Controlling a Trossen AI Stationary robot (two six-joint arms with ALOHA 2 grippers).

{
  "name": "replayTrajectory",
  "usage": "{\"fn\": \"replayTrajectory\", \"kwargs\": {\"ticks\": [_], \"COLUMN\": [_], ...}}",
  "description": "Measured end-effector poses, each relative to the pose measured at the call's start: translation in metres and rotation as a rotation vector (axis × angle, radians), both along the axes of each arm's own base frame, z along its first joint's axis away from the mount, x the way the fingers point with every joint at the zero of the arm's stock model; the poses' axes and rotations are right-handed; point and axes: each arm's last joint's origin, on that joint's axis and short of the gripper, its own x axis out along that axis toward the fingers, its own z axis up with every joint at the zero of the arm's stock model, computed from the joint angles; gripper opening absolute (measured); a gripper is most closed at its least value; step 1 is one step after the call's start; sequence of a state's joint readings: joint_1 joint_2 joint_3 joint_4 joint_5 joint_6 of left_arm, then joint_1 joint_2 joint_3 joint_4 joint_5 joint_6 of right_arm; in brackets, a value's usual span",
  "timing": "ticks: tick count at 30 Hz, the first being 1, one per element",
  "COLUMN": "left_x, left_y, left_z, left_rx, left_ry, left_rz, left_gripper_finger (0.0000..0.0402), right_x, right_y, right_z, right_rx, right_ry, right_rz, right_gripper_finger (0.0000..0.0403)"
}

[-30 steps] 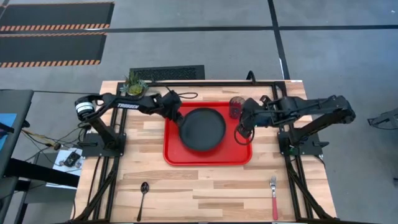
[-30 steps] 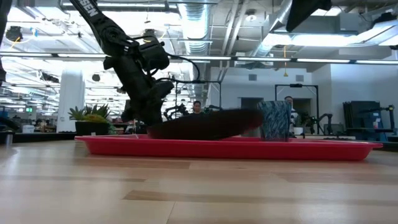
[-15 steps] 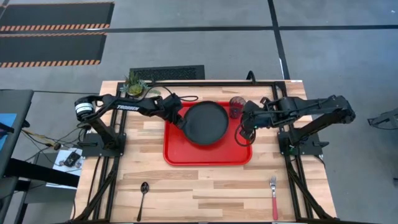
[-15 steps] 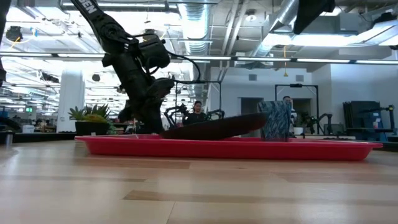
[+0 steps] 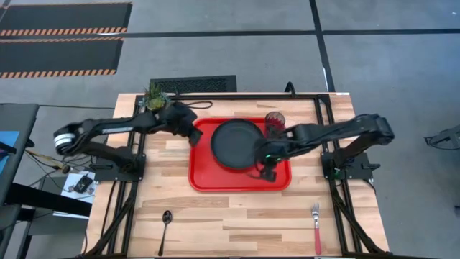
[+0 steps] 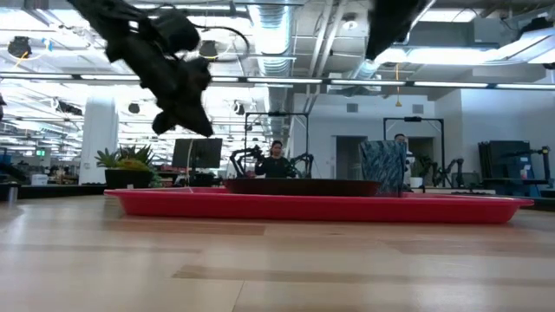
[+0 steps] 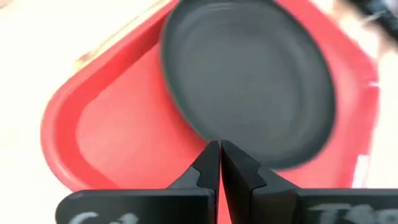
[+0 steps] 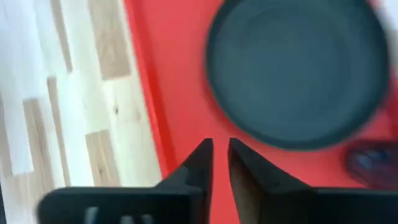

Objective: Pick and place plate/cup/fork/spoon on tray
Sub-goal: Adjust the black plate on the red serving tray

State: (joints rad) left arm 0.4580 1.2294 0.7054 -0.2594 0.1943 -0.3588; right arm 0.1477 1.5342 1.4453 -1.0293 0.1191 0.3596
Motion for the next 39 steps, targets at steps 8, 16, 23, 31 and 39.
{"fn": "replayTrajectory", "kwargs": {"ticks": [8, 16, 23, 31, 39], "left_x": [-0.042, -0.075, -0.087, -0.090, -0.091], "left_y": [-0.022, -0.041, -0.047, -0.049, -0.049], "left_z": [0.000, -0.014, -0.018, -0.019, -0.020], "left_rx": [0.033, 0.025, 0.040, 0.040, 0.052], "left_ry": [-0.201, -0.293, -0.316, -0.307, -0.300], "left_rz": [-0.076, -0.096, -0.097, -0.100, -0.110], "left_gripper_finger": [0.0000, 0.0000, 0.0000, 0.0000, 0.0000], "right_x": [0.044, 0.082, 0.091, 0.095, 0.095], "right_y": [-0.008, -0.008, -0.009, -0.012, -0.014], "right_z": [-0.053, -0.111, -0.146, -0.153, -0.153], "right_rx": [0.018, 0.003, -0.028, -0.076, -0.061], "right_ry": [0.115, 0.153, 0.238, 0.234, 0.231], "right_rz": [0.085, 0.204, 0.215, 0.169, 0.165], "right_gripper_finger": [0.0162, 0.0202, 0.0185, 0.0140, 0.0065]}}
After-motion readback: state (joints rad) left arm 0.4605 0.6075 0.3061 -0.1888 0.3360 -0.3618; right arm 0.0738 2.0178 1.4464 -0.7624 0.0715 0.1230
